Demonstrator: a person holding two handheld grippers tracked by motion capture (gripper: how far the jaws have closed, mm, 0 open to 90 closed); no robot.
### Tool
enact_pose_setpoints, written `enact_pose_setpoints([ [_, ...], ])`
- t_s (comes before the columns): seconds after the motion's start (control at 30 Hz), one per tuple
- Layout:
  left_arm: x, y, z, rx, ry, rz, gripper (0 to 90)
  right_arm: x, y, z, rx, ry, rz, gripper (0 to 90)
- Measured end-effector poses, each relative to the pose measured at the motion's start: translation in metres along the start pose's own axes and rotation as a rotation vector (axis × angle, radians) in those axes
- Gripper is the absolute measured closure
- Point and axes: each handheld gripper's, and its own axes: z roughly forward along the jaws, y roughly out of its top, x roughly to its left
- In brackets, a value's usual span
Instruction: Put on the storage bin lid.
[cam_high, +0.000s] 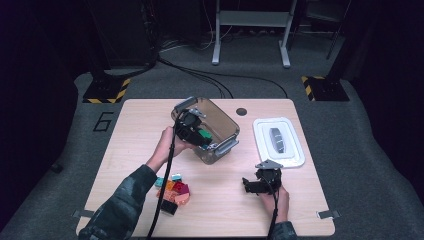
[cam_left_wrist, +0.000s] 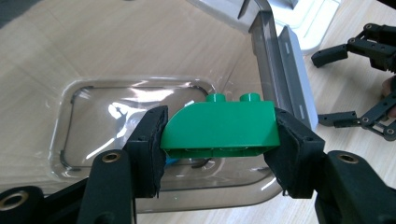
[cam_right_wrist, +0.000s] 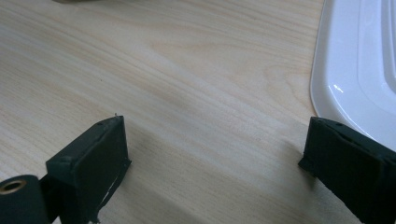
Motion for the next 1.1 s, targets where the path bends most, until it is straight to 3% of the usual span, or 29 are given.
enact_pose_setpoints([
  [0.23, 0.0, -0.004, 0.001, 0.012, -0.006, 0.001, 42.8, 0.0, 0.0, 0.0, -0.002, 0.0, -0.002, 5.6],
  [0.27, 0.0, -0.004, 0.001, 0.016, -0.007, 0.001, 42.7, -0.002, 0.0, 0.0, 0.001, 0.004, -0.024, 5.6],
  [0.3, 0.0, -0.004, 0.001, 0.02, -0.01, 0.003, 42.8, 0.0, 0.0, 0.0, -0.003, 0.0, -0.007, 5.6],
  [0.6, -0.002, -0.003, 0.0, 0.032, -0.01, 0.01, 41.6, 0.0, 0.0, 0.0, -0.005, -0.001, -0.005, 5.6],
  [0.73, -0.003, -0.002, -0.001, 0.037, -0.009, 0.014, 33.3, -0.001, 0.0, 0.0, 0.001, 0.001, -0.018, 5.5],
  [0.83, -0.004, -0.003, -0.004, 0.034, -0.012, 0.009, 26.9, 0.0, 0.0, 0.0, 0.0, -0.001, -0.001, 5.6],
  [1.1, -0.008, -0.017, -0.028, -0.014, 0.007, 0.006, 17.0, 0.0, 0.0, 0.0, 0.001, -0.001, -0.001, 5.6],
])
